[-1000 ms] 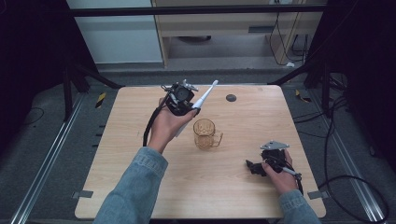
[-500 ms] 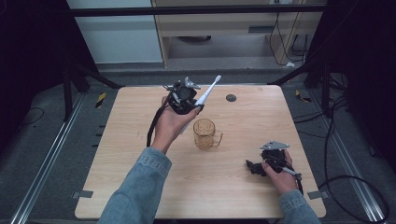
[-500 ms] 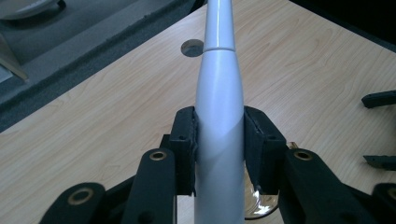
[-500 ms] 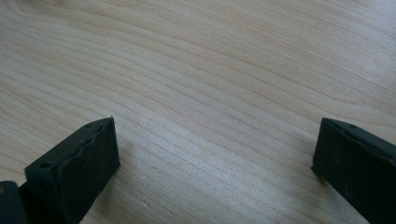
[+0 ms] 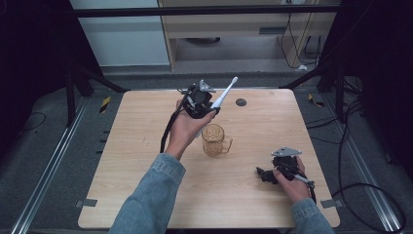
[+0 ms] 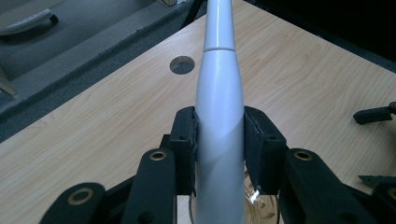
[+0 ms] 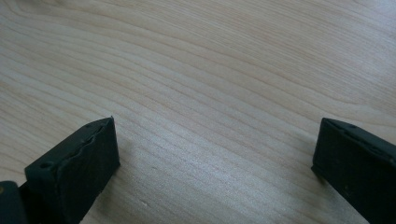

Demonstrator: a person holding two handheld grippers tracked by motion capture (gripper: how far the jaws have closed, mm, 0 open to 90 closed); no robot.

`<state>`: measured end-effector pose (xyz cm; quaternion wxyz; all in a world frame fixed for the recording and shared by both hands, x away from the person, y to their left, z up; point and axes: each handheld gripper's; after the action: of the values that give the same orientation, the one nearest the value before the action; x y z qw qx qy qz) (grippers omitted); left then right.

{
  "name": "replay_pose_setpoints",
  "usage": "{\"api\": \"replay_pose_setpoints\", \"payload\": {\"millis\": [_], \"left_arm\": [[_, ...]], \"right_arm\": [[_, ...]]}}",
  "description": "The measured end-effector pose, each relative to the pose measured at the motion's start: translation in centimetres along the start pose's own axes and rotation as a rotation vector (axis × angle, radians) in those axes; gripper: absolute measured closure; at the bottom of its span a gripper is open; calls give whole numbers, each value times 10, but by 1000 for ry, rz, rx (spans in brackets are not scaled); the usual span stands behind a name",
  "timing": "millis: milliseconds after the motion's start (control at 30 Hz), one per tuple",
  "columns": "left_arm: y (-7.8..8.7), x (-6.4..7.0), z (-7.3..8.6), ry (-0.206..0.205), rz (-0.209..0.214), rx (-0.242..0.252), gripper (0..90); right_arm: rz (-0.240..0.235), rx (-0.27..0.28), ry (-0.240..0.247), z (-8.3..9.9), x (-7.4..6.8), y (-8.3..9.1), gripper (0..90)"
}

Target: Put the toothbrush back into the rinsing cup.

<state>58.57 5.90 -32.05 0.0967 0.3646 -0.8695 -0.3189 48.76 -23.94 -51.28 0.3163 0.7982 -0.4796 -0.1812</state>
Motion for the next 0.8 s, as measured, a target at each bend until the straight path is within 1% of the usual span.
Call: {"api": "replay_pose_setpoints", "payload": {"millis": [100, 233, 433, 800], "left_arm": [[-3, 1, -2, 0, 5, 4, 664], [-5, 2, -7, -14, 14, 9, 664], [-8, 5, -13, -20, 20, 19, 664], [-8, 5, -13, -18, 22, 26, 664]], "right_arm": [[0, 0, -2, 0, 0, 0, 5], [-1, 0, 0, 0, 0, 0, 5], [-1, -1, -2, 0, 0, 0, 4], [-1, -1, -2, 0, 0, 0, 5]]}}
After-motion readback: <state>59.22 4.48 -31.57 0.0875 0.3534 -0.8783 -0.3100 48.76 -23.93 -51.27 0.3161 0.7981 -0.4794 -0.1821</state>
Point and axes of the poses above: each handheld gripper's, and its own axes: y roughly backward along the jaws, z roughly out of its underside, x roughly to its right, and after that the axes turned 1 degree about x, right-handed
